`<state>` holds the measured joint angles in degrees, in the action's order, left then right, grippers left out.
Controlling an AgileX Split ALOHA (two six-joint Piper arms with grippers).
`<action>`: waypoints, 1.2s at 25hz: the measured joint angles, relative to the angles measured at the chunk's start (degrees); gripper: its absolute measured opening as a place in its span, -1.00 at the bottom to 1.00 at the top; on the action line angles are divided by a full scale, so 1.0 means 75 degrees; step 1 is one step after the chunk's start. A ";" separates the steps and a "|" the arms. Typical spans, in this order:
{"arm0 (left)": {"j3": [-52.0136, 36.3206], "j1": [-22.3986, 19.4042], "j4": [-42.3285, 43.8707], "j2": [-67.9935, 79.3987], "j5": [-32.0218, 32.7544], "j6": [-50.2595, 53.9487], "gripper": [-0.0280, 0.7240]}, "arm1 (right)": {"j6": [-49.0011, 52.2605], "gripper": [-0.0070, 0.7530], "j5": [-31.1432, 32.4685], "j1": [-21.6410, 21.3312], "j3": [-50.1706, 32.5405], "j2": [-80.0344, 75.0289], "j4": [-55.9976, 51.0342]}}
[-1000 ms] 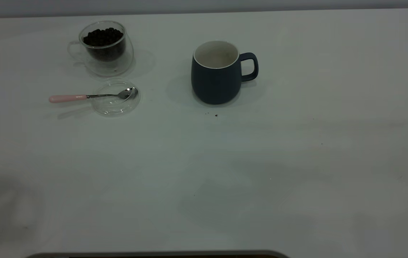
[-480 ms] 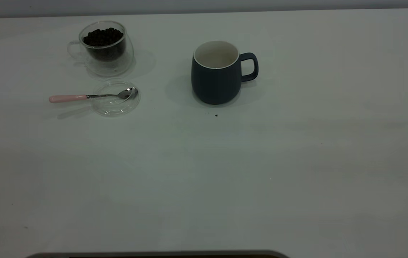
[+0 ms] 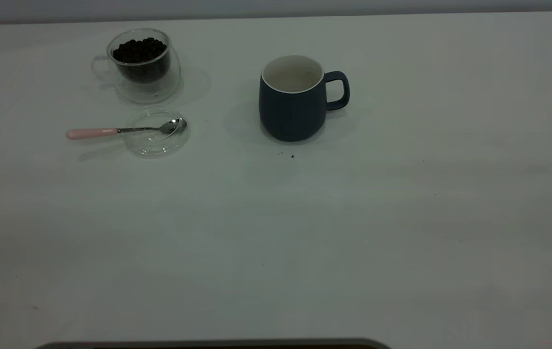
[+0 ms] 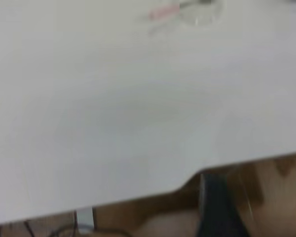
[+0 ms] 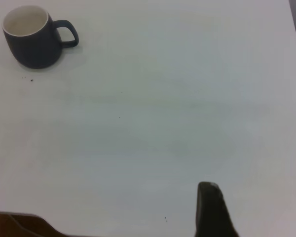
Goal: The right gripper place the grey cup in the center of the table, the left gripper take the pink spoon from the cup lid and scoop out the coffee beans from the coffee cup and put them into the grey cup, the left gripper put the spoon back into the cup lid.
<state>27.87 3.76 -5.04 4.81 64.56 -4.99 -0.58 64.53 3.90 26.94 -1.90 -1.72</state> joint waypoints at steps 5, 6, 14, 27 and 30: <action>0.0000 0.0000 0.0000 -0.0780 0.0107 0.0011 0.35 | 0.0000 0.29 0.0000 0.0000 0.0000 0.0000 0.0000; 0.0000 0.0000 0.0000 -0.0780 0.0107 0.0011 0.35 | 0.0000 0.29 0.0000 0.0000 0.0000 0.0000 0.0000; 0.0000 -0.0384 0.0000 -0.0780 0.0107 0.0017 0.35 | 0.0000 0.29 0.0000 0.0000 0.0000 0.0000 0.0000; 0.0000 -0.0904 0.0000 -0.0780 0.0107 0.0017 0.35 | 0.0000 0.29 0.0000 0.0000 0.0000 0.0000 0.0000; 0.0000 -0.0904 0.0000 -0.0780 0.0107 0.0017 0.35 | 0.0000 0.29 0.0000 0.0000 0.0000 0.0000 0.0000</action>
<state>27.87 -3.02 -5.04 -1.04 65.36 -4.86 -0.58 64.53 3.90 26.94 -1.90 -1.72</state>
